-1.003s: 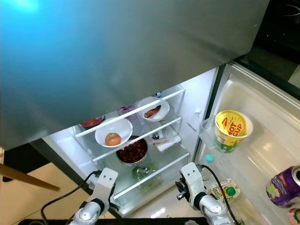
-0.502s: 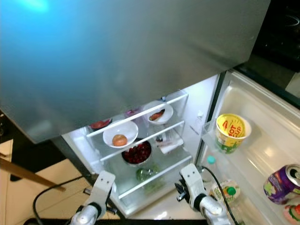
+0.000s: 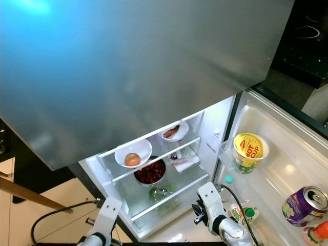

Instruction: Restocking fridge

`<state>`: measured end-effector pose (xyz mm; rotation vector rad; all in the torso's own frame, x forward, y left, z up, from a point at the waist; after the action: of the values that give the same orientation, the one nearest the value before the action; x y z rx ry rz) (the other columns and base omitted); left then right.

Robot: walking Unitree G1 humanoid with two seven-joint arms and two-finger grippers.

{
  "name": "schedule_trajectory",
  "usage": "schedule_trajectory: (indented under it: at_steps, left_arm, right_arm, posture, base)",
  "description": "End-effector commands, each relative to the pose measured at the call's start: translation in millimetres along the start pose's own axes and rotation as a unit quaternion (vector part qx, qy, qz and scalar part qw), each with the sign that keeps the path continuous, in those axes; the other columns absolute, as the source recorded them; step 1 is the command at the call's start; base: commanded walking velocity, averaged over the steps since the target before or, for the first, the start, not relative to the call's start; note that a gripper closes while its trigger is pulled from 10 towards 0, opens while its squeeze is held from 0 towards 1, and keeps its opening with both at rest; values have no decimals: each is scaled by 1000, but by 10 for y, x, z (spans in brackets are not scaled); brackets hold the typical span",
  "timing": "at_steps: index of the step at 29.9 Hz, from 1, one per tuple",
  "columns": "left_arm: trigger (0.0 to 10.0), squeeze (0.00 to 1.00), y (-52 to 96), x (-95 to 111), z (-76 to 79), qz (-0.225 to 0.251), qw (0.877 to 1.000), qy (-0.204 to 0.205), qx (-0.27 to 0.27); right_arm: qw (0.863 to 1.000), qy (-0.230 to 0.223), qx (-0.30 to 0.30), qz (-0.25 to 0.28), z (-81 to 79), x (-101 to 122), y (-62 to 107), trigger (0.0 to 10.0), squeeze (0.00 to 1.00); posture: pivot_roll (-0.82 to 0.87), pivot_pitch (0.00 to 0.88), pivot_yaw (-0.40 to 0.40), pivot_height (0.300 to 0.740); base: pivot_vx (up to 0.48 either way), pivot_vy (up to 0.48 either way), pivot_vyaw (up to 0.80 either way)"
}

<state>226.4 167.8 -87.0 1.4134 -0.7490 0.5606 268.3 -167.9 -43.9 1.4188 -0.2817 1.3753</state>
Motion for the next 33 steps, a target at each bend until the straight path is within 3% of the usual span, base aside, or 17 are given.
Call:
schedule_trajectory:
  at_steps: [1,4,6,7,9,12,13,15,26,33]
  left_arm:
    - [10000,0,65,-182,-113,-36,999,-11,12]
    - [10000,0,89,-251,-128,-49,999,-6,15]
    - [10000,0,166,-444,-177,-83,996,11,30]
    - [10000,0,166,-444,-177,-83,996,11,30]
    - [10000,0,255,-642,-230,-120,991,33,48]
    - [10000,0,301,-734,-254,-138,988,45,57]
    - [10000,0,397,-904,-297,-169,981,63,75]
    - [10000,0,450,-991,-315,-184,977,70,85]
    - [10000,0,478,-1059,-270,-195,971,101,98]
    - [10000,0,449,-1015,-283,-191,971,102,100]
  right_arm:
    - [999,-9,5,-34,-77,-157,46,10000,0]
    - [998,-17,3,-53,-95,-236,72,10000,0]
    - [992,-29,-3,-126,-191,-515,178,10000,0]
    - [992,-29,-3,-126,-191,-515,178,10000,0]
    - [982,-39,-5,-182,-303,-750,305,10000,0]
    - [978,-46,-9,-202,-346,-838,361,10000,0]
    - [969,-70,-20,-236,-420,-998,479,10000,0]
    - [962,-90,-27,-255,-466,-1093,558,10000,0]
    - [941,-108,-19,-320,-629,-1393,857,10000,0]
    - [945,-106,-24,-309,-576,-1322,775,10000,0]
  posture:
    - [-56,80,51,740]
    - [-57,75,49,740]
    - [-56,61,42,740]
    - [-56,61,42,740]
    - [-55,48,35,740]
    - [-56,42,33,740]
    - [-58,32,29,740]
    - [-59,25,25,740]
    - [-46,9,3,740]
    - [-44,9,2,740]
  base:
    - [0,0,0]
    - [0,0,0]
    - [0,0,0]
    - [0,0,0]
    - [0,0,0]
    - [0,0,0]
    - [0,0,0]
    - [0,0,0]
    - [0,0,0]
    - [0,0,0]
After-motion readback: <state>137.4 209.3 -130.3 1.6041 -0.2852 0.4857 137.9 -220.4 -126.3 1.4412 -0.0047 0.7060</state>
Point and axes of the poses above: a point about 5 cm out from each wrist's last joint towards the gripper, its own y axis pointing back from the gripper into the wrist, its own x axis along the axis of the wrist's last joint, z = x × y, the point moved 3 cm from there along -y, pointing out of the wrist towards the gripper, and after that the axes turned 14 degrees about y, right-handed, at the moved point
